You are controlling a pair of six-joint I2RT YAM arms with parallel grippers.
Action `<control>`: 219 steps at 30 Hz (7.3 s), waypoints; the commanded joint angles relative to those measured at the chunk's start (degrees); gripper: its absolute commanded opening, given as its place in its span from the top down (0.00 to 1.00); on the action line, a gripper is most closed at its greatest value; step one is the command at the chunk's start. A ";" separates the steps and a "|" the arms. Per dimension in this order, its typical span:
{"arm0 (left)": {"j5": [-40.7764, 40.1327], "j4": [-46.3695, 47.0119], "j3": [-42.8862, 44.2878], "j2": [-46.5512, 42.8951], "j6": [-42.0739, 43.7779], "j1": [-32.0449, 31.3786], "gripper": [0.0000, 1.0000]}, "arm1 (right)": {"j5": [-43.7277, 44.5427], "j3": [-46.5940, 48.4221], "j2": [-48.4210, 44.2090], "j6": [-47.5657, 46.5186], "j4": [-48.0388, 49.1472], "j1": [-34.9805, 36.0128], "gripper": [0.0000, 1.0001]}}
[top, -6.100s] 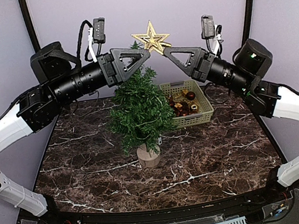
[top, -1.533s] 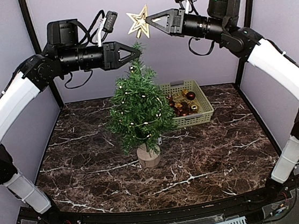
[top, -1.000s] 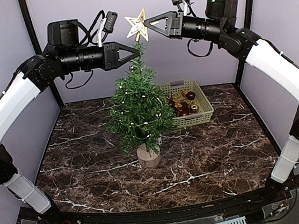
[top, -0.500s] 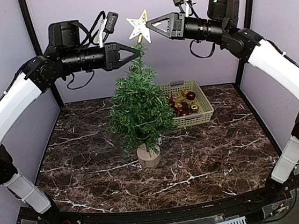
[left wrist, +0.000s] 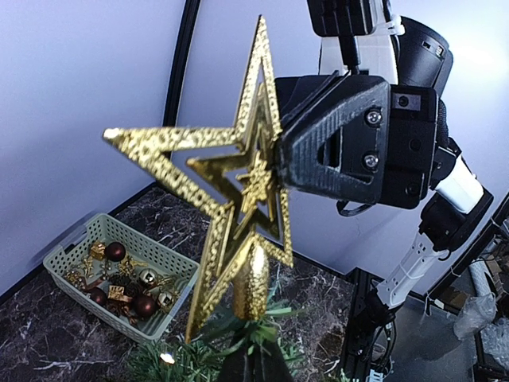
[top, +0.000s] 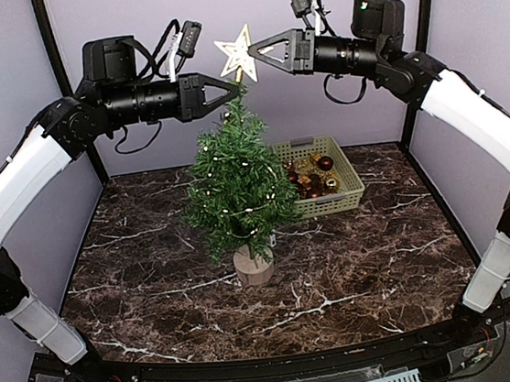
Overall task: Decorate the small christmas tree
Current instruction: Move the ornament star to the top of the tree, then pick up the ornament ball from the bin.
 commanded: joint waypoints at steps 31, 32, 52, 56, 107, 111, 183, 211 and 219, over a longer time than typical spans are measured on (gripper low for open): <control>1.92 -4.25 -3.34 -3.46 2.94 0.19 0.49 | -1.31 -2.79 -2.76 2.90 4.49 -0.02 1.00; 2.76 -4.33 -3.55 -3.42 3.02 0.15 0.49 | -1.31 -2.39 -2.68 2.77 4.26 -0.02 1.00; 6.22 -1.73 -1.92 -0.44 4.08 -1.37 0.74 | -2.01 -2.54 -3.63 -1.86 -1.20 0.07 1.00; 5.87 -1.09 -2.12 -0.49 3.74 -1.30 0.86 | -2.48 -3.51 -4.27 -2.37 -1.10 0.09 1.00; -6.03 -1.35 -9.24 -11.42 2.00 -1.24 0.32 | 17.93 -16.63 -18.20 -7.78 -1.70 2.80 0.11; -12.89 -3.42 -12.35 -15.21 -0.76 0.43 0.26 | 24.35 -22.97 -24.33 -6.24 -2.24 1.85 0.08; -11.50 11.46 -69.37 -41.32 -21.27 16.86 0.26 | 51.45 19.08 54.27 -22.65 -15.54 -20.58 0.51; 1.93 14.86 -74.04 -47.99 -15.01 16.60 0.28 | 22.26 -21.79 -1.79 -18.75 -20.46 -19.18 0.56; 1.73 20.69 -75.53 -47.54 -15.58 7.49 0.29 | 16.32 -32.40 -19.53 -10.66 -23.65 -11.18 0.54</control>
